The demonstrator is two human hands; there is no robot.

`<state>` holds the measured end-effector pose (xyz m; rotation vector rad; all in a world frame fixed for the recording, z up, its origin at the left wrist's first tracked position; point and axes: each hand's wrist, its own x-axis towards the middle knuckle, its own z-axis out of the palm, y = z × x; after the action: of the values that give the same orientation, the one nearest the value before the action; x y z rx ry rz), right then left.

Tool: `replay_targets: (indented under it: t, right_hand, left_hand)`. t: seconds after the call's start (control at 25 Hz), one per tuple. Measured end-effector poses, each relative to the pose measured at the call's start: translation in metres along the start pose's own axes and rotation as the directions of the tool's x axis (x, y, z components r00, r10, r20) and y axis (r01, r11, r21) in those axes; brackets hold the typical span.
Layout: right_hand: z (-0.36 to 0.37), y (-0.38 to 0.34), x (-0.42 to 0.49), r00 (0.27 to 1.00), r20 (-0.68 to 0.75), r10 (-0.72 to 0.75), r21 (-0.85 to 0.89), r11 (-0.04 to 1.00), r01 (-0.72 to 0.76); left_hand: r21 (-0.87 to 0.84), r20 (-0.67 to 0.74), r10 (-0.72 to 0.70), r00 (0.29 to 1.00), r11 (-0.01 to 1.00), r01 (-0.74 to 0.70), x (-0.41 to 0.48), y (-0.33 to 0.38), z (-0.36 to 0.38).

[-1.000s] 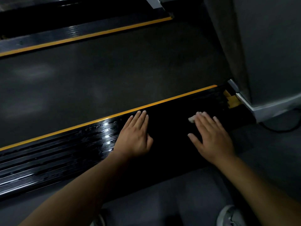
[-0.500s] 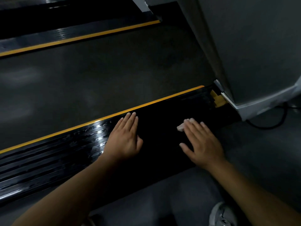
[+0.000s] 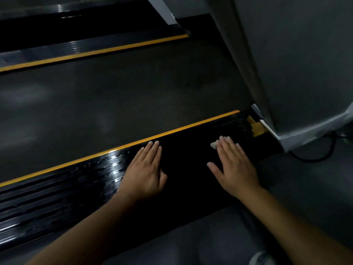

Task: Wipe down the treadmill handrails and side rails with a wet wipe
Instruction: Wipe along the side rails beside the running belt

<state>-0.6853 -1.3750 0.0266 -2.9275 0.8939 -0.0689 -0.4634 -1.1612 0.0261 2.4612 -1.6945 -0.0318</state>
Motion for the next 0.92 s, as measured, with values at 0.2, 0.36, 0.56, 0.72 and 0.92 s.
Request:
replay_targets:
  t: [0.2, 0.36, 0.56, 0.72, 0.92]
  right_hand:
    - [-0.027, 0.013, 0.042, 0.991, 0.104, 0.085, 0.044, 0.995, -0.09]
    - [-0.032, 0.003, 0.06, 0.959, 0.259, -0.117, 0.028, 0.993, 0.113]
    - [-0.044, 0.013, 0.084, 0.952, 0.303, 0.04, 0.071, 0.995, -0.064]
    - [-0.043, 0.027, 0.084, 0.96, 0.28, 0.027, 0.069, 0.996, -0.049]
    - [-0.041, 0.036, 0.07, 0.96, 0.28, -0.021, 0.055, 0.998, 0.006]
  left_hand:
    - [0.011, -0.006, 0.005, 1.0, 1.0, -0.005, 0.001, 0.0, 0.001]
    - [0.015, -0.011, 0.006, 1.0, 1.0, -0.006, 0.001, -0.001, 0.002]
    - [0.017, -0.015, 0.005, 1.0, 1.0, -0.004, 0.001, -0.001, 0.002]
    - [0.027, -0.007, 0.007, 1.0, 1.0, -0.006, 0.002, -0.001, 0.002]
    - [0.026, -0.001, 0.008, 1.0, 1.0, -0.008, 0.001, -0.003, 0.003]
